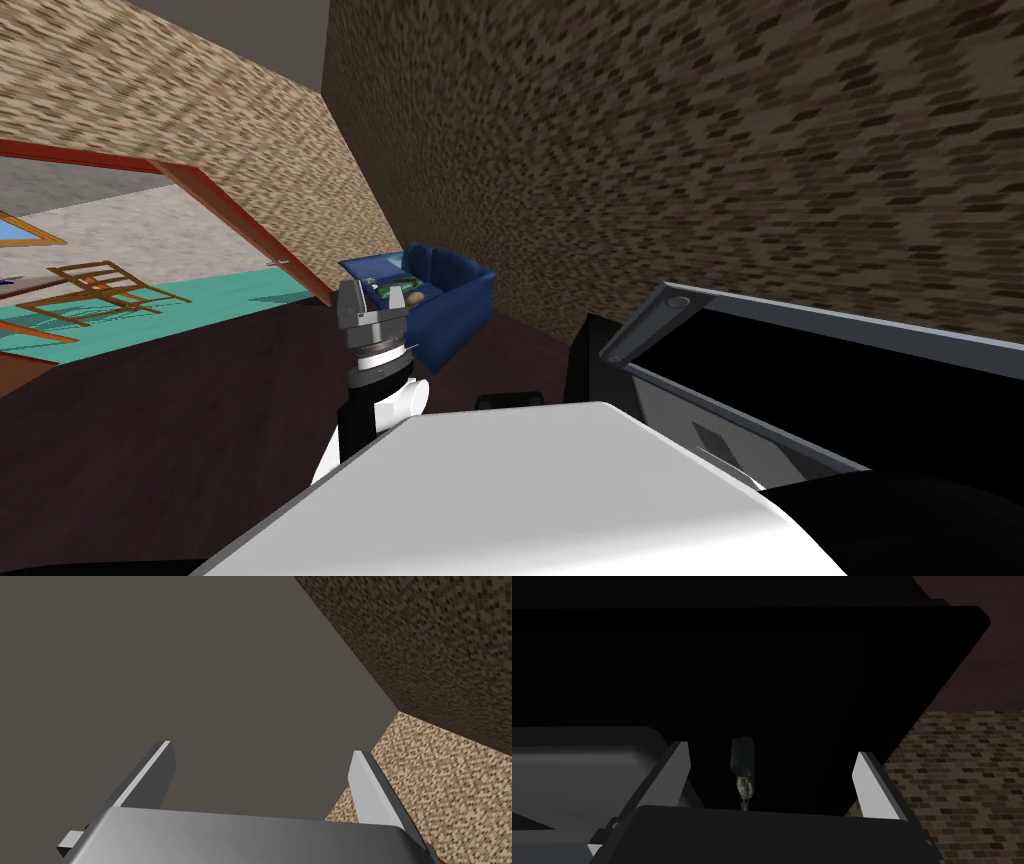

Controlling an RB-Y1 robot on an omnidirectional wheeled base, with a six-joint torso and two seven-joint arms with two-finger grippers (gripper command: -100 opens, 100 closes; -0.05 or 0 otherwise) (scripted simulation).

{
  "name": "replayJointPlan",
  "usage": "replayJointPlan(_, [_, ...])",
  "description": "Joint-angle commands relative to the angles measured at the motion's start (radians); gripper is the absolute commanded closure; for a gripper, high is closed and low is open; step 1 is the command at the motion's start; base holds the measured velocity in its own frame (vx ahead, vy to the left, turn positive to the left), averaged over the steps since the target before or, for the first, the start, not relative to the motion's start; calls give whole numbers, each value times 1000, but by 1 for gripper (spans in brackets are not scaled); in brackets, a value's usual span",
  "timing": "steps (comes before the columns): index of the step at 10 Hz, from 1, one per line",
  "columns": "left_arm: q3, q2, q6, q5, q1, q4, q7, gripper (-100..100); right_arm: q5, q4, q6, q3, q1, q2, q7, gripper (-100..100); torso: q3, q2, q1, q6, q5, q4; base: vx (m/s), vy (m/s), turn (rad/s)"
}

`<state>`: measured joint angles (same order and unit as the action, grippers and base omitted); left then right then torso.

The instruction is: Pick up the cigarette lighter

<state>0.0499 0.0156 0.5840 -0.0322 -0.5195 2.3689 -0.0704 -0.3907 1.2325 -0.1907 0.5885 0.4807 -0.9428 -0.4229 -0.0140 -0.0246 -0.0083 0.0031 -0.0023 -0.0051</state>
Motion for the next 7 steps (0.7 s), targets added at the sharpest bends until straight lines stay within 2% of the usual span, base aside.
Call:
replayJointPlan(1, [0,0,0,0,0,0,0,0,-2,-24,-20,13,-10,-13,-12,-100,0,0,0,0,0,0,89,-122,356])
replayJointPlan(2, [0,0,0,0,0,0,0,0,-2,-4,-12,5,0,-15,-6,-100,0,0,-2,0,-1,0,37,-68,78])
replayJointPlan(3, [0,0,0,0,0,0,0,0,-2,-4,-16,5,0,-17,-7,0,1,2,1,1,0,0,8,-13,-8])
replayJointPlan(4, [0,0,0,0,0,0,0,0,16,-35,-6,-3,-14,12,-5,-100,2,4,5,1,1,1,-24,-21,49])
replayJointPlan(7, [0,0,0,0,0,0,0,0,54,-95,12,-18,-41,69,-1,-100,5,9,5,1,1,2,-50,-33,44])
